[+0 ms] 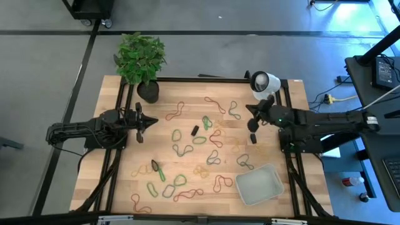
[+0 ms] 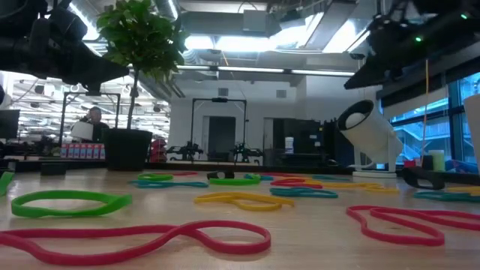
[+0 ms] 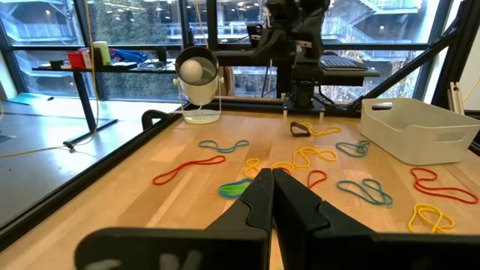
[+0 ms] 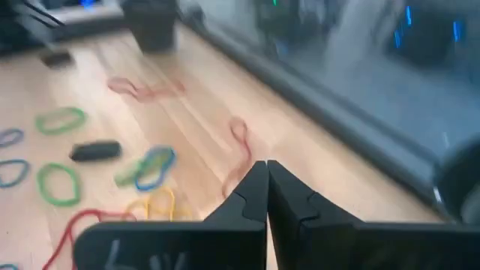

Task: Pick and place rubber bands into bin
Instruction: Put the black rubber band into the white bin

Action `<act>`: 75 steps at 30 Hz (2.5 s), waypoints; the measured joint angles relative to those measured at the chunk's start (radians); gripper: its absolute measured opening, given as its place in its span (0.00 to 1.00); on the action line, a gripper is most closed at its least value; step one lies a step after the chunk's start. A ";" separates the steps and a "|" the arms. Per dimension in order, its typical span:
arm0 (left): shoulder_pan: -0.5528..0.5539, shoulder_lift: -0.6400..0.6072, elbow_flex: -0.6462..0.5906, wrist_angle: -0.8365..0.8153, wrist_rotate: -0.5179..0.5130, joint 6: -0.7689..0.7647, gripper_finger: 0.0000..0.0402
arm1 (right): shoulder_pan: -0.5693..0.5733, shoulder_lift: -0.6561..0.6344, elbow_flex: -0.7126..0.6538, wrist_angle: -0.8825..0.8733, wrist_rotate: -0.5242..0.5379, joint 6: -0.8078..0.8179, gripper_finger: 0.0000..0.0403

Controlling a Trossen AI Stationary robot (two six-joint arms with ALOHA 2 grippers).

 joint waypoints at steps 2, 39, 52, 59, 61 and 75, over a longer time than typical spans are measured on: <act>0.000 0.000 0.000 0.000 0.000 0.000 0.01 | -0.013 0.068 0.080 -0.159 0.000 0.103 0.02; 0.000 0.000 0.000 0.000 0.000 0.000 0.01 | 0.205 0.599 0.128 -0.535 -0.335 0.980 0.48; 0.000 0.000 0.000 0.000 0.000 0.000 0.01 | 0.205 0.652 0.129 -0.485 -0.325 0.974 0.03; 0.000 0.000 0.000 0.000 0.000 0.000 0.01 | 0.235 0.565 0.236 -0.604 -0.317 0.978 0.01; 0.000 0.000 0.000 0.000 0.000 0.000 0.01 | 0.261 0.549 0.304 -0.659 -0.316 1.004 0.01; 0.000 0.000 0.000 0.000 0.000 0.000 0.01 | 0.629 0.665 0.719 -0.900 -0.315 1.441 0.00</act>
